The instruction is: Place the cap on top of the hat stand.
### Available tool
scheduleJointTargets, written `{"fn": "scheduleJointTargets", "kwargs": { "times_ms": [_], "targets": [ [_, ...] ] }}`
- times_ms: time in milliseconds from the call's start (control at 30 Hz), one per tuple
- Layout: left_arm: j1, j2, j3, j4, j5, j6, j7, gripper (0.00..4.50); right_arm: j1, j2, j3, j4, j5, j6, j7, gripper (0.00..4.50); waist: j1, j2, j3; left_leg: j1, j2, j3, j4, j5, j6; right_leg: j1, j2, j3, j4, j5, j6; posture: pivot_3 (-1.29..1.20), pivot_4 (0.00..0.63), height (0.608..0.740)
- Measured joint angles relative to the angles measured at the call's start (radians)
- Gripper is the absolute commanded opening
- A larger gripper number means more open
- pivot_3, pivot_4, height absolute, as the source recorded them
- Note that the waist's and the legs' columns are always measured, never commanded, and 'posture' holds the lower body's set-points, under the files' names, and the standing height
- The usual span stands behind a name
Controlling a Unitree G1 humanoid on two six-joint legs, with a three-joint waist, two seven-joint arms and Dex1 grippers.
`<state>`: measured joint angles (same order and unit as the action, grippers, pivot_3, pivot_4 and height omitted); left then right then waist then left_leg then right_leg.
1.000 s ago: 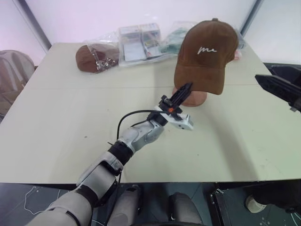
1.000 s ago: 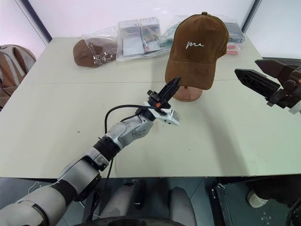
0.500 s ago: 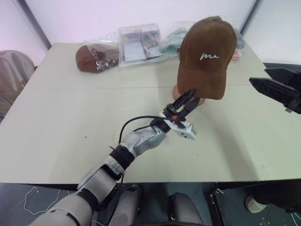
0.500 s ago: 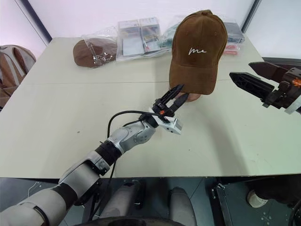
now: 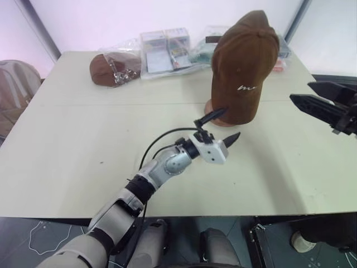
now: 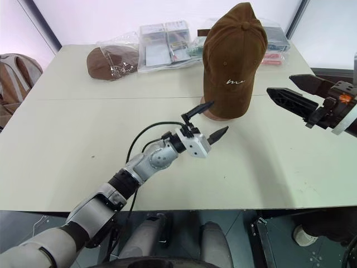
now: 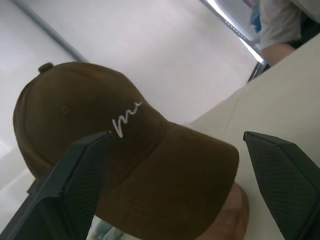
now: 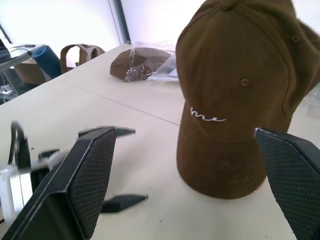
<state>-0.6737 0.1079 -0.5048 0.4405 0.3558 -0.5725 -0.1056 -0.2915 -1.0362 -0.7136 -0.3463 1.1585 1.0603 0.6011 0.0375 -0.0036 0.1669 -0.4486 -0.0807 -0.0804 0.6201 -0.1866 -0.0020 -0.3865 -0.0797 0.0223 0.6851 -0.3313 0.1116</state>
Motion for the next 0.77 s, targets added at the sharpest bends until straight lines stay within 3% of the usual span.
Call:
{"fn": "scheduleJointTargets", "kwargs": {
  "times_ms": [133,400,600,767],
  "targets": [
    [-0.013,0.080,0.131,-0.181,-0.274,0.207,-0.248,4.45,-0.011,-0.003,0.017,0.009,-0.011,-0.018,0.014,4.50,-0.003,0.001,0.000,0.001,0.001,0.000,0.001,0.000,0.000,0.001,0.001,0.000,0.000,0.000,0.000,0.00,0.150,0.740],
    [-0.127,0.312,0.374,-0.318,-0.658,0.648,-0.597,4.45,0.006,-0.074,0.085,0.017,-0.102,-0.064,0.101,4.50,-0.005,0.001,0.000,0.003,0.001,-0.001,0.003,-0.001,0.001,0.006,0.002,-0.002,-0.001,0.000,0.000,0.00,0.150,0.740],
    [-0.131,0.463,0.413,-0.343,-0.827,0.947,-0.835,4.45,0.009,-0.078,0.130,0.016,-0.163,-0.094,0.149,4.50,-0.018,0.000,0.000,0.005,0.001,-0.003,0.003,-0.001,0.002,0.008,0.002,-0.002,-0.002,0.000,0.000,0.00,0.150,0.740],
    [-0.147,0.545,0.441,-0.394,-0.899,1.077,-0.955,4.45,0.011,-0.092,0.136,0.017,-0.204,-0.109,0.183,4.50,-0.030,0.000,0.000,0.006,0.001,-0.003,0.002,-0.001,0.002,0.008,0.001,-0.002,-0.003,-0.001,0.000,0.00,0.150,0.740]
  ]
}}
